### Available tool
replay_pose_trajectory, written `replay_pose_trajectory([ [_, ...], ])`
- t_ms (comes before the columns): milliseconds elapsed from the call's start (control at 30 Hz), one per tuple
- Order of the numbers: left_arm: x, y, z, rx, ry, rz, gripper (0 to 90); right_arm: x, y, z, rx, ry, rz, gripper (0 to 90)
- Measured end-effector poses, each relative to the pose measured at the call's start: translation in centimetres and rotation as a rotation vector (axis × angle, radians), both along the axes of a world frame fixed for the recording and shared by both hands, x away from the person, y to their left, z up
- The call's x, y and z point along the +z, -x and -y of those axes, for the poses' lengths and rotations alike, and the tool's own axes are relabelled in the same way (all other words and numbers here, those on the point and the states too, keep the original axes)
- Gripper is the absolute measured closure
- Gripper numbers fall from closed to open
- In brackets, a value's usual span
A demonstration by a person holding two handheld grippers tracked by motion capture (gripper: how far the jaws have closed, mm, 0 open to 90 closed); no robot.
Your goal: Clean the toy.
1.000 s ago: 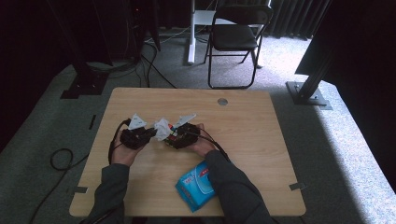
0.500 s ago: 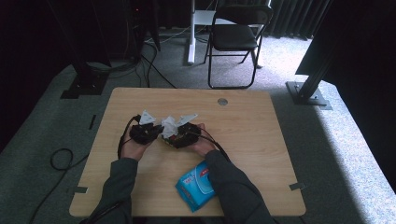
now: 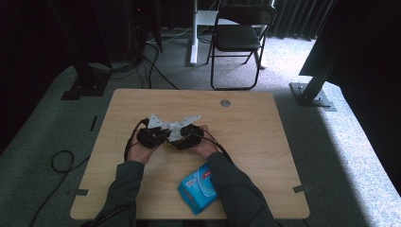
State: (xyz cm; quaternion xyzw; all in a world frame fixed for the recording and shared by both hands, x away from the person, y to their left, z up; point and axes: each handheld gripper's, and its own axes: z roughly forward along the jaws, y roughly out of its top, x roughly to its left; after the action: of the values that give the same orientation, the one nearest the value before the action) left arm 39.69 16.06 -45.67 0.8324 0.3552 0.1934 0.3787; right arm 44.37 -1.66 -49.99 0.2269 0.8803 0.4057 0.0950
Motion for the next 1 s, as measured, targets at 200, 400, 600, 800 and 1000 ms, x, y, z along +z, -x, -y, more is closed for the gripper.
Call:
replay_pose_trajectory([
  [200,-0.1,0.1,0.7,-0.027,0.0,-0.005,85.0,0.0,0.0,0.0,-0.002,0.0,0.0,34.2],
  [400,-0.1,0.3,1.3,-0.056,0.013,-0.01,85.0,0.0,0.0,0.0,-0.001,-0.002,0.002,34.2],
  [600,0.0,0.3,1.7,-0.081,0.02,-0.012,85.0,0.0,0.0,0.0,-0.001,-0.002,0.001,34.2],
  [800,0.1,0.5,2.0,-0.099,0.03,-0.01,85.0,0.0,0.0,0.0,-0.001,-0.005,0.001,34.2],
  [1000,0.2,0.5,2.0,-0.103,0.031,-0.007,85.0,0.0,0.0,0.0,-0.001,-0.006,0.001,34.2],
])
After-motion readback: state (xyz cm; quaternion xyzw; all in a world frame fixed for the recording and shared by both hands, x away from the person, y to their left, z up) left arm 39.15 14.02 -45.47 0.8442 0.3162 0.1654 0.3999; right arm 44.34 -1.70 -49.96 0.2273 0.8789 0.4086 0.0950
